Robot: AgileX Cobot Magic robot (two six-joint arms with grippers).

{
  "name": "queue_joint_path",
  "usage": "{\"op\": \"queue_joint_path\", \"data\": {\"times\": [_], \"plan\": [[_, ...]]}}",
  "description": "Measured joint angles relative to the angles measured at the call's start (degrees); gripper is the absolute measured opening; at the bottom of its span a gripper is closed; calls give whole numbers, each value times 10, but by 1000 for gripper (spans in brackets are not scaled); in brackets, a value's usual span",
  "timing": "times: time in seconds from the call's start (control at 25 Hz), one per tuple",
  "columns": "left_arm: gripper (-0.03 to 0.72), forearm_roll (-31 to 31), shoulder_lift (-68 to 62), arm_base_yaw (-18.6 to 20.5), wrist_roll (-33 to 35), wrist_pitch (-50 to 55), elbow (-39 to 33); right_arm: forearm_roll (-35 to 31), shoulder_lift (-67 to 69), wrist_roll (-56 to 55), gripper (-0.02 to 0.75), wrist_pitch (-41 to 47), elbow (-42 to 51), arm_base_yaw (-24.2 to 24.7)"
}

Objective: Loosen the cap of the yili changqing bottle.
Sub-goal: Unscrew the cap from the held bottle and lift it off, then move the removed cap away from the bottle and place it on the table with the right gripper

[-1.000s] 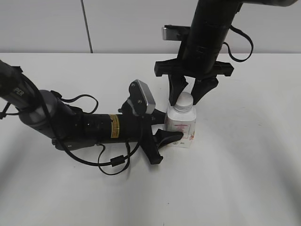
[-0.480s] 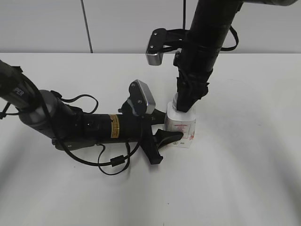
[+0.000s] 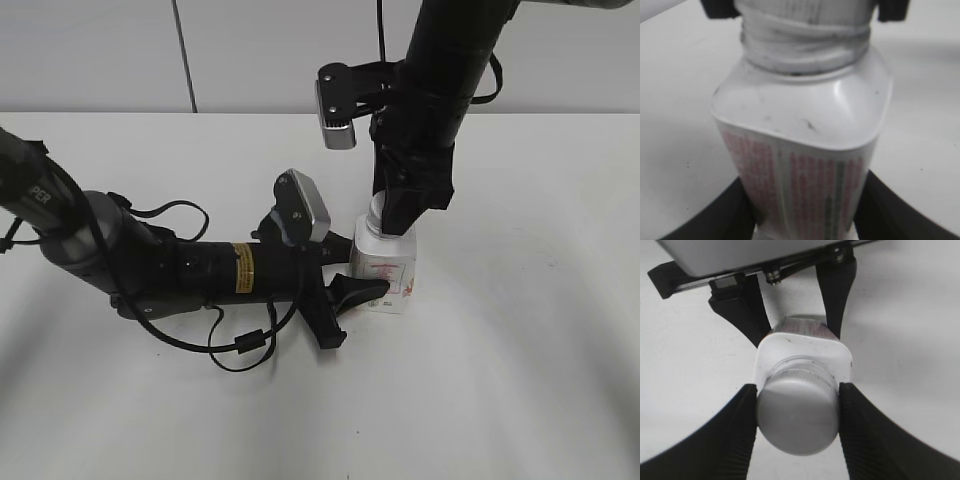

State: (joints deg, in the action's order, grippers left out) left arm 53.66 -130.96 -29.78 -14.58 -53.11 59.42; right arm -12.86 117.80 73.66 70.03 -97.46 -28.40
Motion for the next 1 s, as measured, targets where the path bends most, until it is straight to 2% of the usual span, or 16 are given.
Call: {"op": "queue_joint_path", "data": {"times": [0.28, 0.44, 0.56, 0.76, 1.0], "plan": [[353, 0, 0, 0, 0, 0, 0, -6, -22, -5, 392, 0, -1, 0], [352, 0, 0, 0, 0, 0, 0, 2, -40, -58, 389, 0, -1, 0], [351, 0, 0, 0, 0, 0, 0, 14, -58, -170, 389, 0, -1, 0], [351, 0, 0, 0, 0, 0, 0, 39, -67, -431, 389, 0, -1, 0], [351, 0, 0, 0, 0, 0, 0, 91, -67, -617, 389, 0, -1, 6]]}}
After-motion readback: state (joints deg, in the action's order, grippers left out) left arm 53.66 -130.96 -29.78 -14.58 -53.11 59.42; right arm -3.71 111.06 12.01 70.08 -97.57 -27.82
